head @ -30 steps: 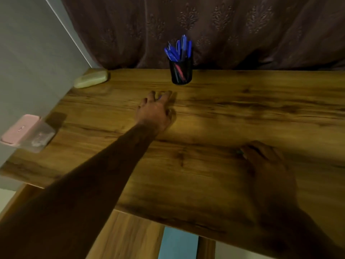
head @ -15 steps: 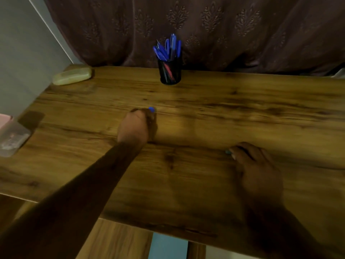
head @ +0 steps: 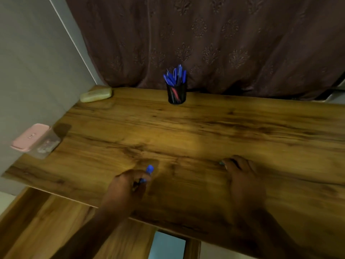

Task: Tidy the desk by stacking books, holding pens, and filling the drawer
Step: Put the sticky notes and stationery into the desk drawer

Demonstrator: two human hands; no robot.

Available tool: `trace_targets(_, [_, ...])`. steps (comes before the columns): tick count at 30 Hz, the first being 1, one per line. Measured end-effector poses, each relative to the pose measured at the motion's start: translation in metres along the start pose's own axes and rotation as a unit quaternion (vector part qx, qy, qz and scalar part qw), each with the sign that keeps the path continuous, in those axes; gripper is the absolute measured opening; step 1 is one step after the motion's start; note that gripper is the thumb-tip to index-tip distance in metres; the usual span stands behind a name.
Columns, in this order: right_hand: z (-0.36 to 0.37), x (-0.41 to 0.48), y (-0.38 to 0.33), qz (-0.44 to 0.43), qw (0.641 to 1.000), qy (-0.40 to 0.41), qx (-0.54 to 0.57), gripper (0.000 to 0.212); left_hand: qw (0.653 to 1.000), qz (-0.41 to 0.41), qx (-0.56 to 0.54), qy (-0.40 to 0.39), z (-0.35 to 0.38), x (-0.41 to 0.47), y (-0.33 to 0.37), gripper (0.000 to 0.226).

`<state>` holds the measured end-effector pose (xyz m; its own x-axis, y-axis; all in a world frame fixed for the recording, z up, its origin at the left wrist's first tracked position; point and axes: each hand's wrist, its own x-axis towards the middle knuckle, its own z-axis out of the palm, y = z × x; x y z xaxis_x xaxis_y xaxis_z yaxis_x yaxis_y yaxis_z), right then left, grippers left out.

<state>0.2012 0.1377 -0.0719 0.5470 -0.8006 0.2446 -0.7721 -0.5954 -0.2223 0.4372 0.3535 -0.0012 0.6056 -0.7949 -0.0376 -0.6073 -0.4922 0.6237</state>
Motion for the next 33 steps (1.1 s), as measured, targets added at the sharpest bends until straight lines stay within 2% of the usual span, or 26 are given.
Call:
trace_targets(5, [-0.006, -0.002, 0.000, 0.005, 0.999, -0.015, 0.029, 0.053, 0.999, -0.035, -0.021, -0.021, -0.013, -0.050, -0.006, 0.035])
trace_targets(9, [-0.021, -0.018, -0.033, -0.018, 0.992, -0.037, 0.116, 0.038, 0.999, -0.035, -0.035, 0.008, -0.032, -0.082, -0.027, 0.032])
trace_targets(11, [-0.030, -0.036, -0.070, -0.044, 0.985, -0.039, 0.160, 0.026, 0.999, -0.026, -0.047, 0.010, -0.042, -0.095, -0.035, 0.024])
trace_targets(15, [-0.034, -0.081, -0.173, -0.096, 0.946, -0.081, 0.299, 0.024, 0.999, -0.035, -0.031, -0.014, -0.071, -0.117, -0.083, 0.019])
trace_targets(17, [-0.027, -0.106, -0.226, -0.112, 0.920, -0.132, 0.351, 0.018, 0.998, -0.058, -0.011, -0.017, -0.085, -0.131, -0.115, 0.029])
trace_targets(19, [-0.015, -0.129, -0.272, -0.118, 0.894, -0.208, 0.379, 0.014, 0.995, -0.096, -0.002, -0.026, -0.097, -0.146, -0.147, 0.049])
trace_targets(21, [-0.004, -0.146, -0.305, -0.108, 0.869, -0.284, 0.391, 0.016, 0.990, -0.137, -0.004, -0.029, -0.107, -0.158, -0.178, 0.058])
trace_targets(24, [0.013, -0.162, -0.340, -0.079, 0.858, -0.344, 0.374, 0.018, 0.986, -0.154, 0.049, -0.049, -0.118, -0.168, -0.225, 0.045])
trace_targets(29, [0.030, -0.171, -0.356, -0.060, 0.838, -0.417, 0.348, 0.027, 0.980, -0.102, 0.155, -0.065, -0.120, -0.149, -0.277, 0.040])
trace_targets(33, [0.045, -0.175, -0.361, 0.002, 0.839, -0.436, 0.326, 0.021, 0.961, -0.041, 0.215, -0.166, -0.110, -0.137, -0.293, 0.049])
